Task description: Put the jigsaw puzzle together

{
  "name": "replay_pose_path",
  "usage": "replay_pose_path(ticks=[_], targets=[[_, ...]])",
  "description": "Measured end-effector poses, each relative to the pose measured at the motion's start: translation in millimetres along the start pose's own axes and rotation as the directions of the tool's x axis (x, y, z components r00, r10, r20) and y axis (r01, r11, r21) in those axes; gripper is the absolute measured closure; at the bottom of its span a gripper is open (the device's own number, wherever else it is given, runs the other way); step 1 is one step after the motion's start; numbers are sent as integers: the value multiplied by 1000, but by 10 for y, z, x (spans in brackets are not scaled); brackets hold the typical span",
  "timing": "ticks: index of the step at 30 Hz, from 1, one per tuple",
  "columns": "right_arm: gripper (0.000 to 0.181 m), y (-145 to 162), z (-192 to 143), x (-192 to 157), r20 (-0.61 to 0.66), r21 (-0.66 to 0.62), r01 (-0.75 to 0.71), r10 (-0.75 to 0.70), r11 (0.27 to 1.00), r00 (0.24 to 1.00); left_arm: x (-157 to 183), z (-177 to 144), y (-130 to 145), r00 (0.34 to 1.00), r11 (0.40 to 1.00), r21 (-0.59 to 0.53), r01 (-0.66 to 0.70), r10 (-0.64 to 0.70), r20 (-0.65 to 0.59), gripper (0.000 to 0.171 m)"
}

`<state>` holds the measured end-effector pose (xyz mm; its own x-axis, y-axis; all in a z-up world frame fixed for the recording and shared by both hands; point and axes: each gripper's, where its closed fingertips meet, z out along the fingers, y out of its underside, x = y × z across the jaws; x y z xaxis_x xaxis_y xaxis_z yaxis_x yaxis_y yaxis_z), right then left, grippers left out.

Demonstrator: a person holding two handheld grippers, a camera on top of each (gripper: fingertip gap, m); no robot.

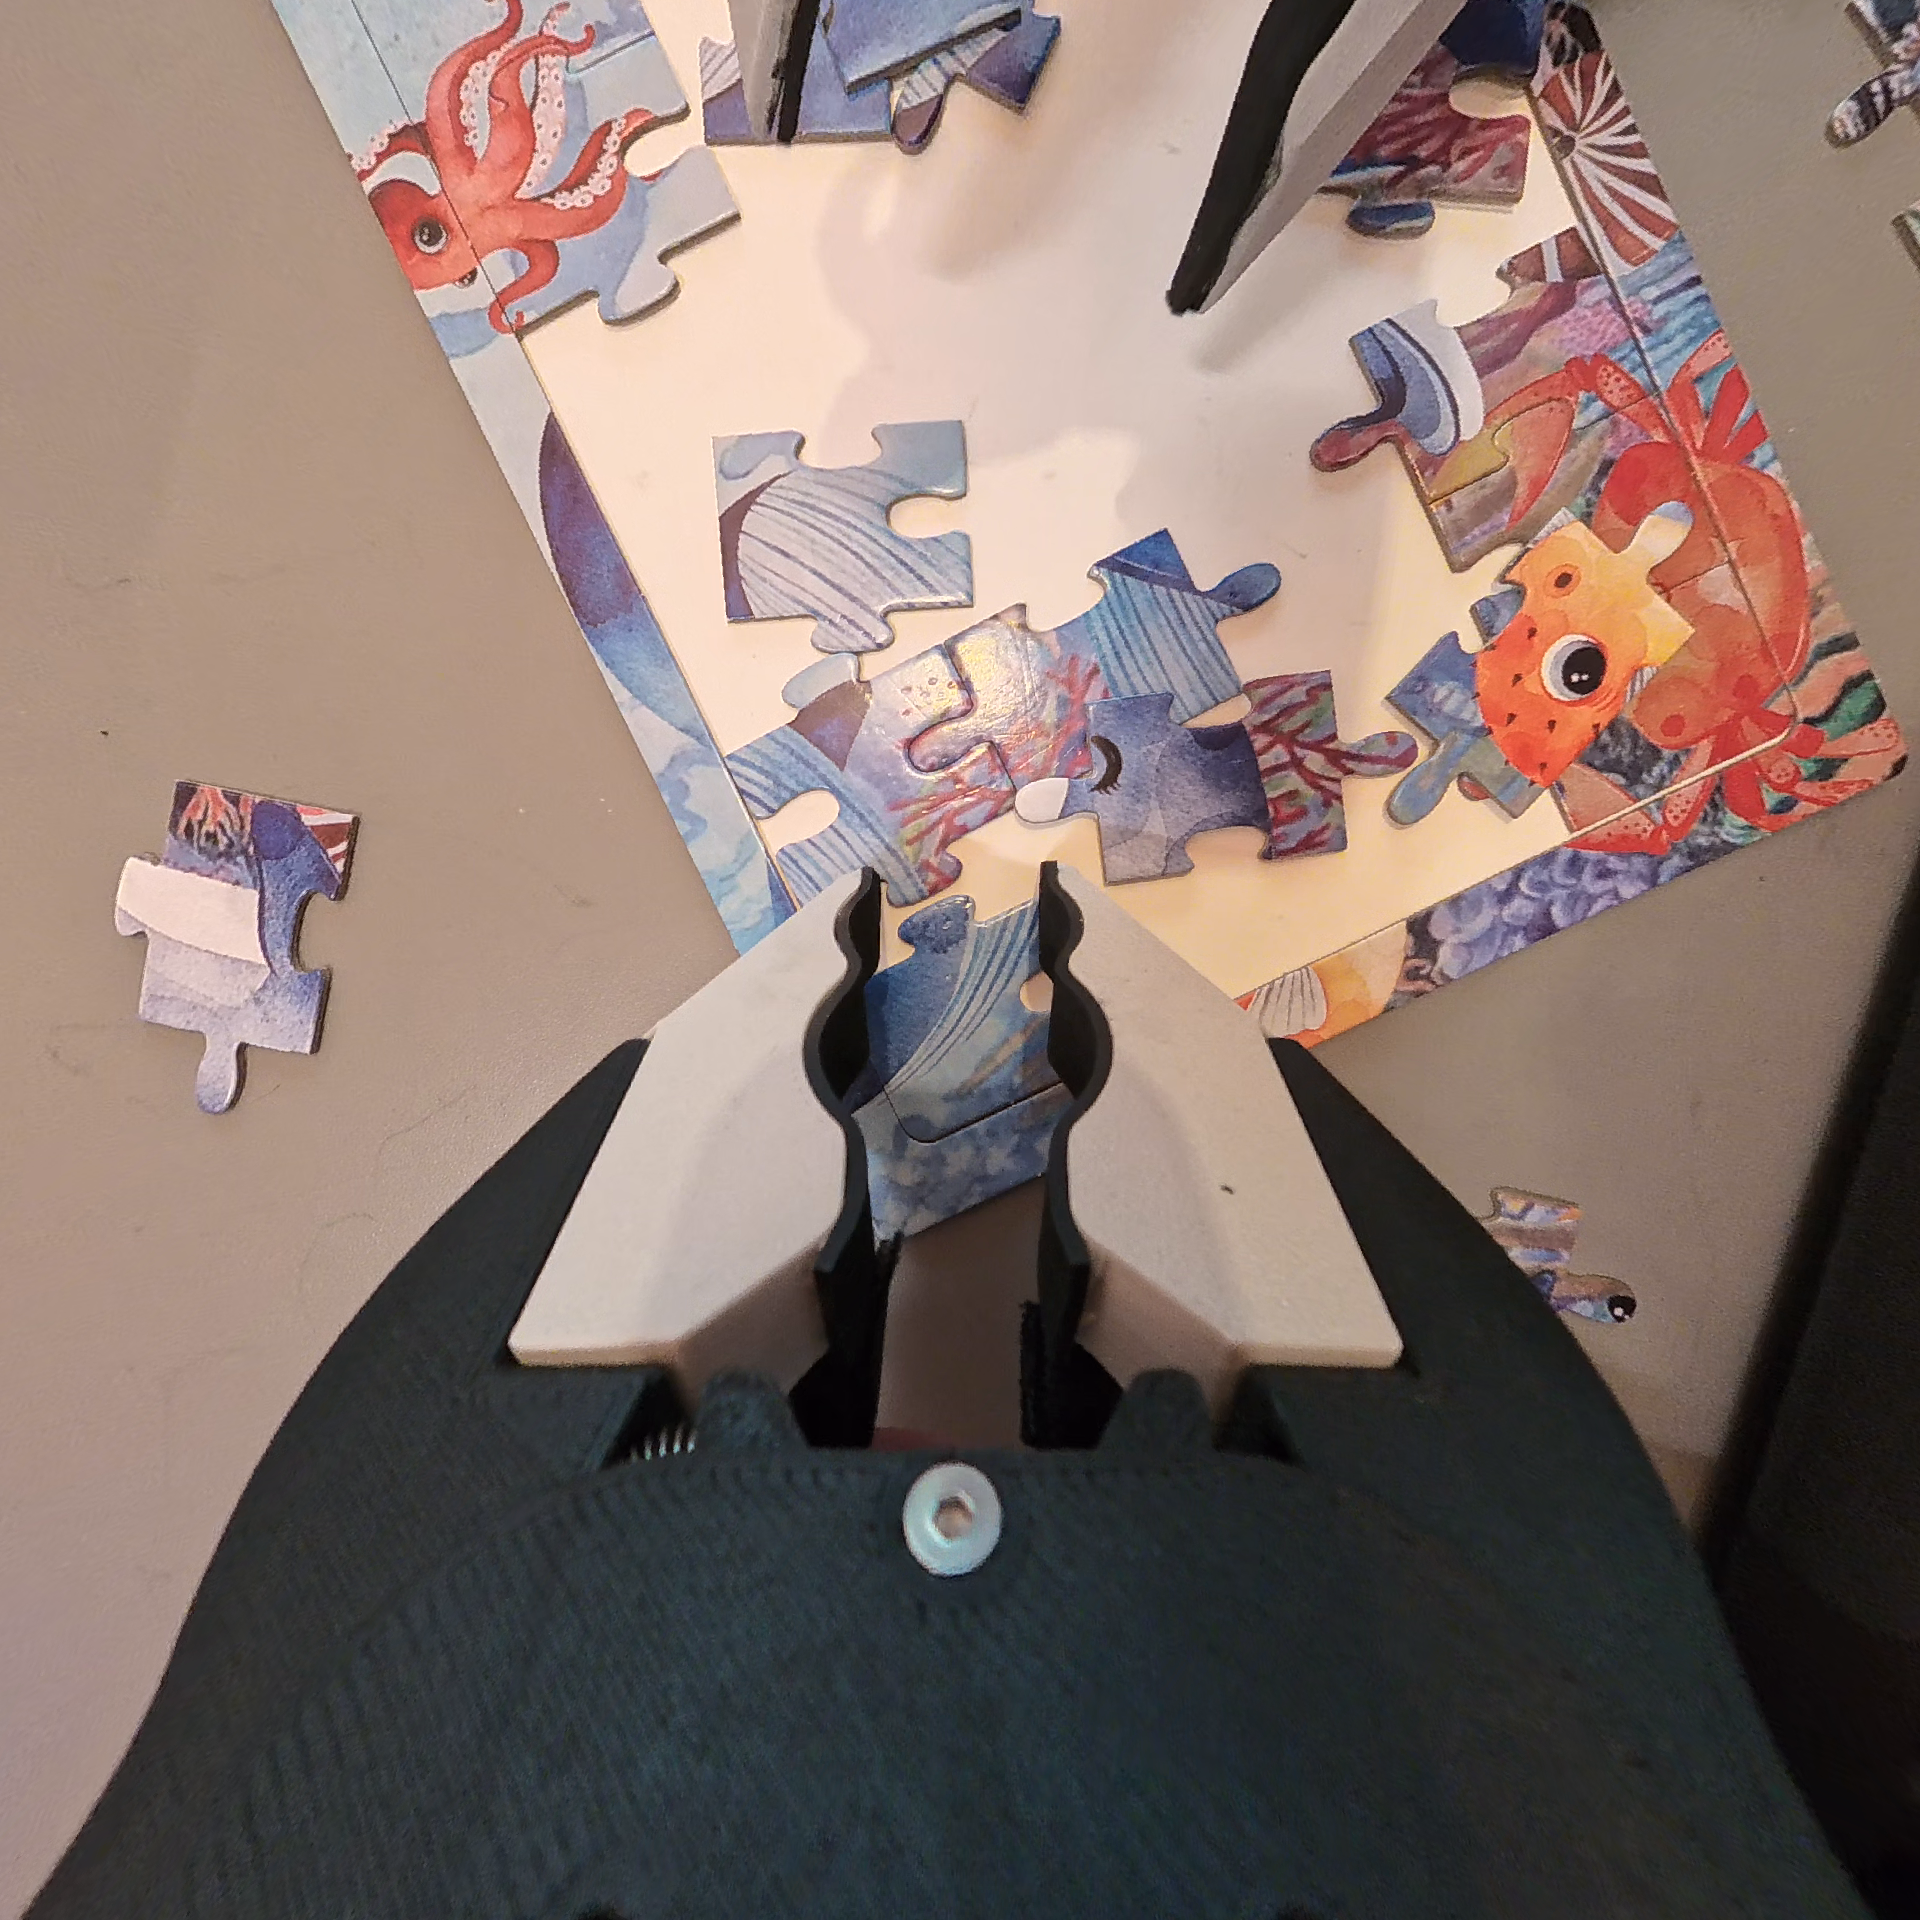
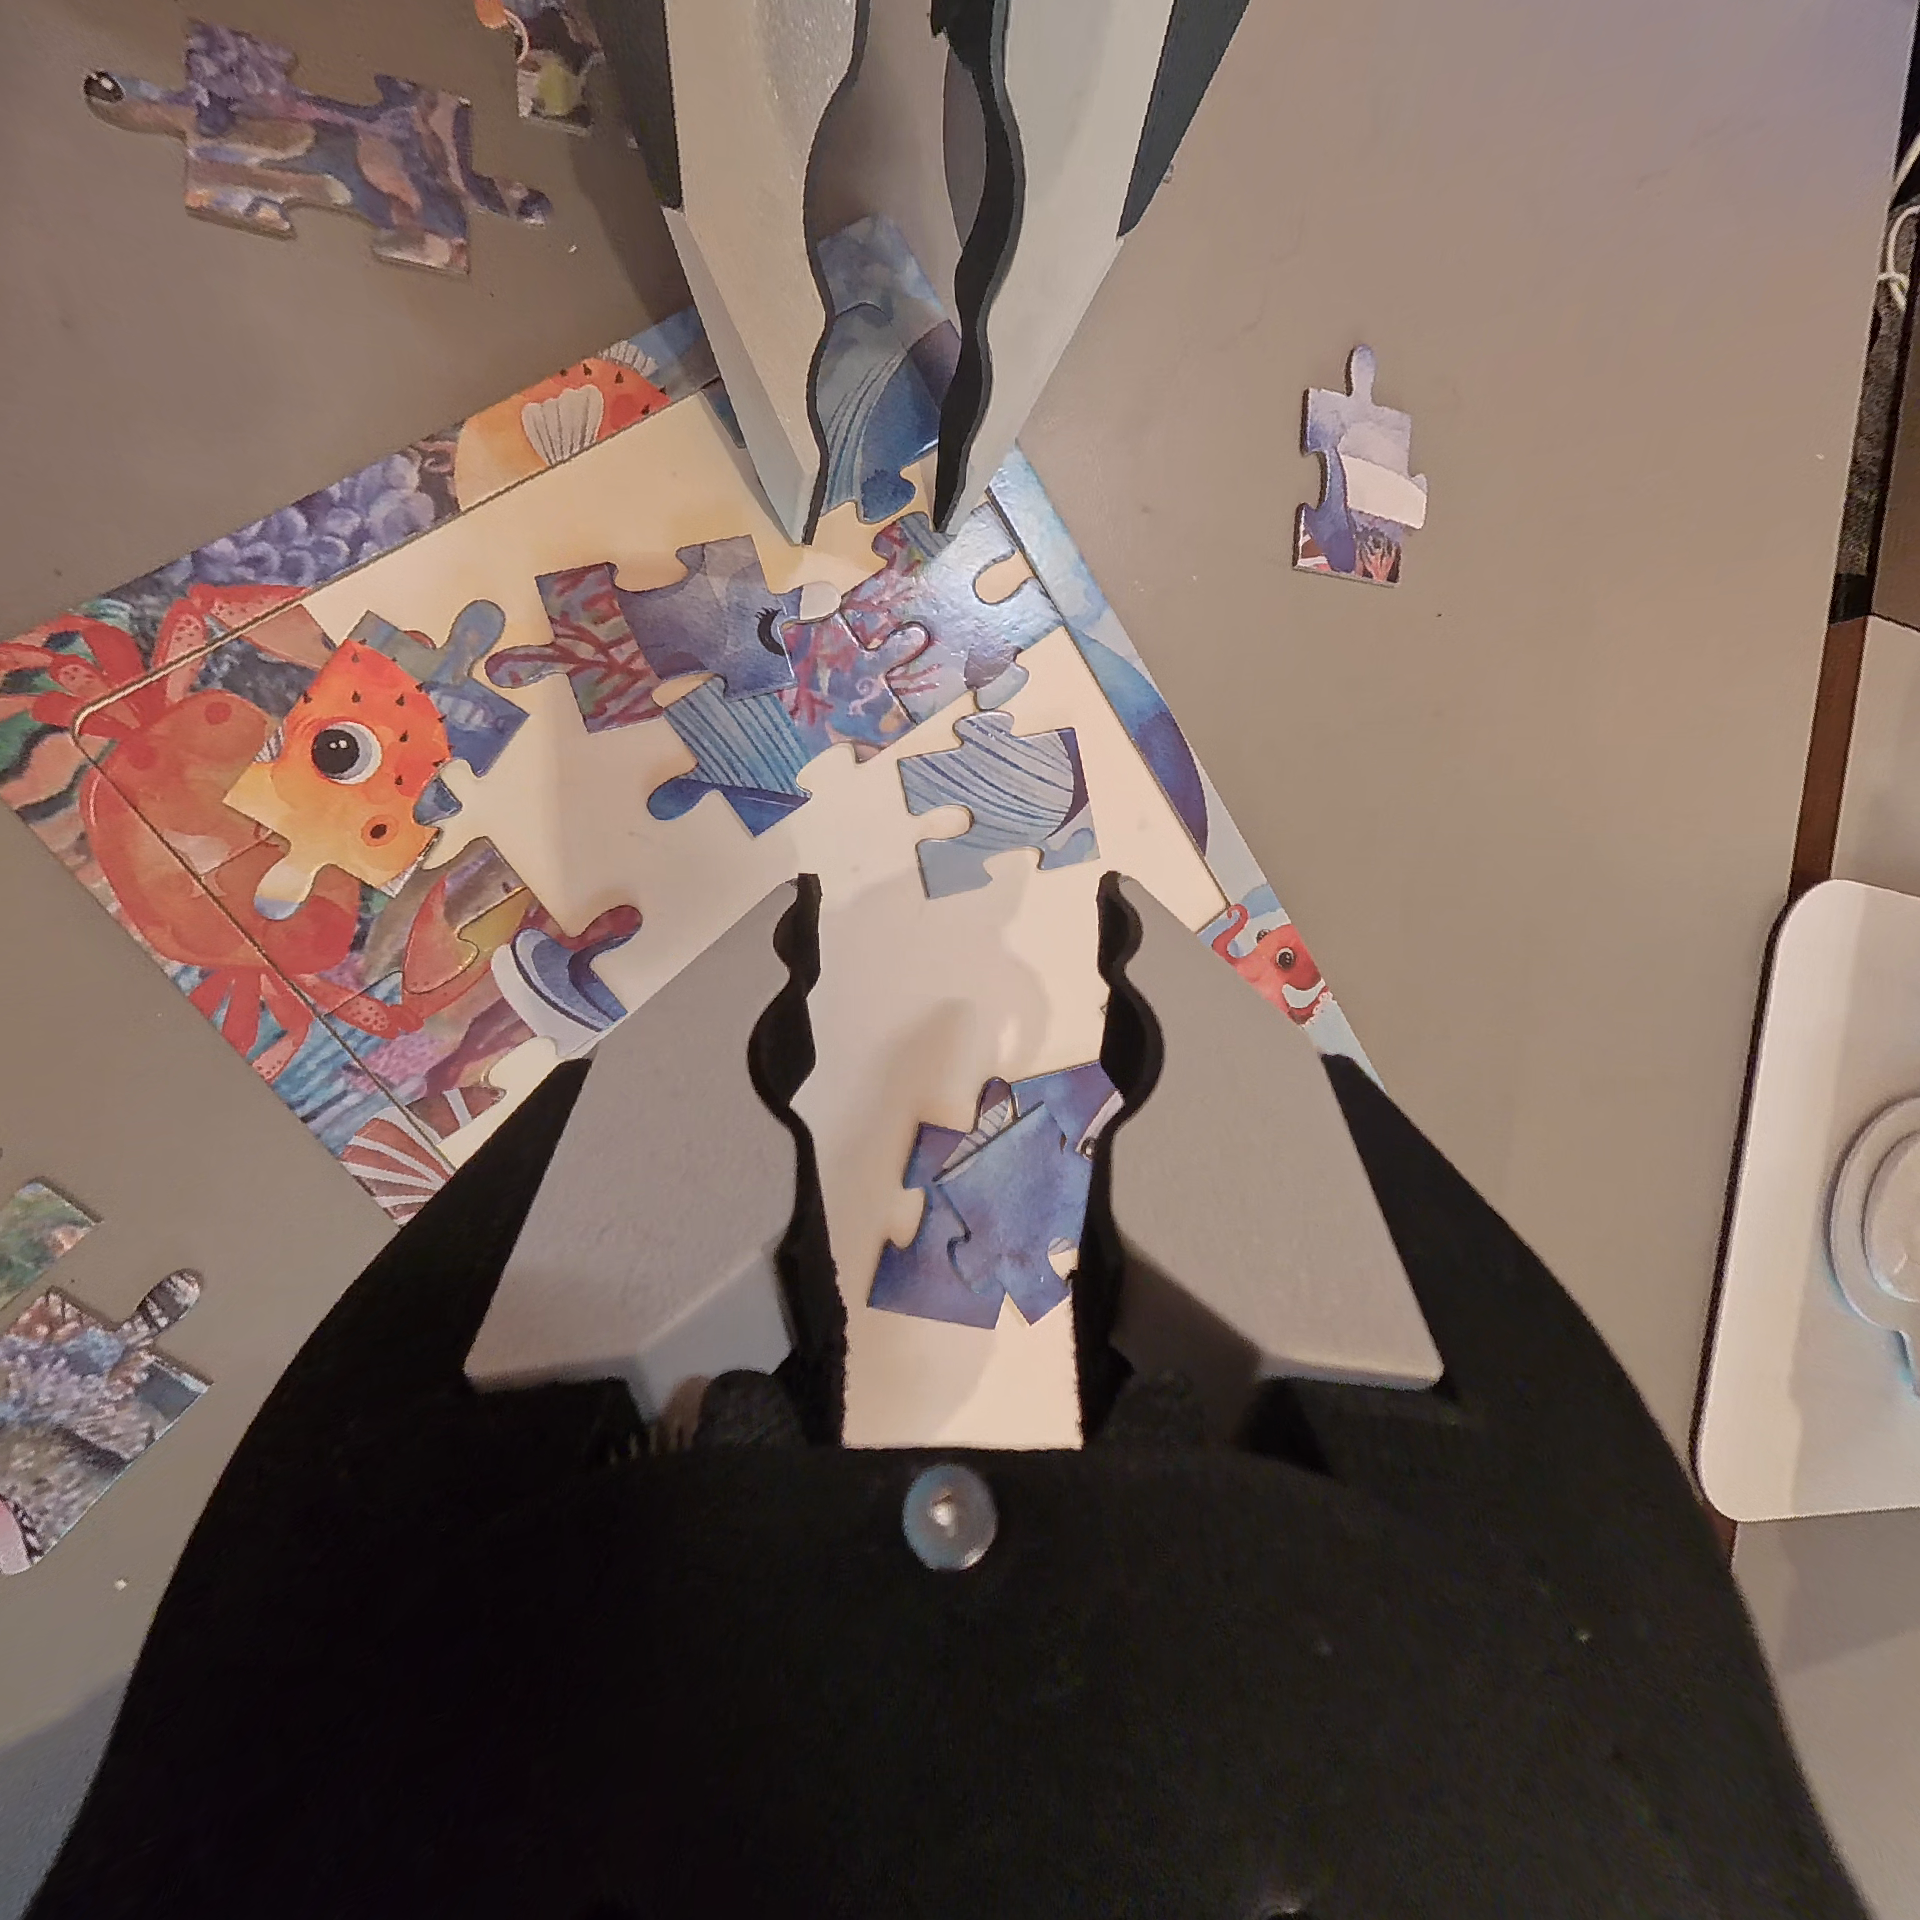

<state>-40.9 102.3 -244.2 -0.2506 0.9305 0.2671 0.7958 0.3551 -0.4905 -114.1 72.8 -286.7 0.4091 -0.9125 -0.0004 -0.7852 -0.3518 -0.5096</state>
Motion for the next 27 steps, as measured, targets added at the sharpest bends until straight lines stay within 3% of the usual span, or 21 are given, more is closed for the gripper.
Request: replay_pose_path(ticks=[10, 21, 27], targets=[[131, 26, -240, 119, -38, -2, -16, 16, 1000, 999, 0, -28, 25, 1000, 1000, -16, -5, 5, 12, 142], [130, 444, -164, 163, 15, -127, -115, 118, 985, 993, -115, -67, 97, 998, 999, -27, 31, -29, 57, 130], [129, 739, -104, 46, 104, -225, -145, 172, 964, 980, -161, -63, 94, 996, 998, -21, 51, -49, 69, 124]])
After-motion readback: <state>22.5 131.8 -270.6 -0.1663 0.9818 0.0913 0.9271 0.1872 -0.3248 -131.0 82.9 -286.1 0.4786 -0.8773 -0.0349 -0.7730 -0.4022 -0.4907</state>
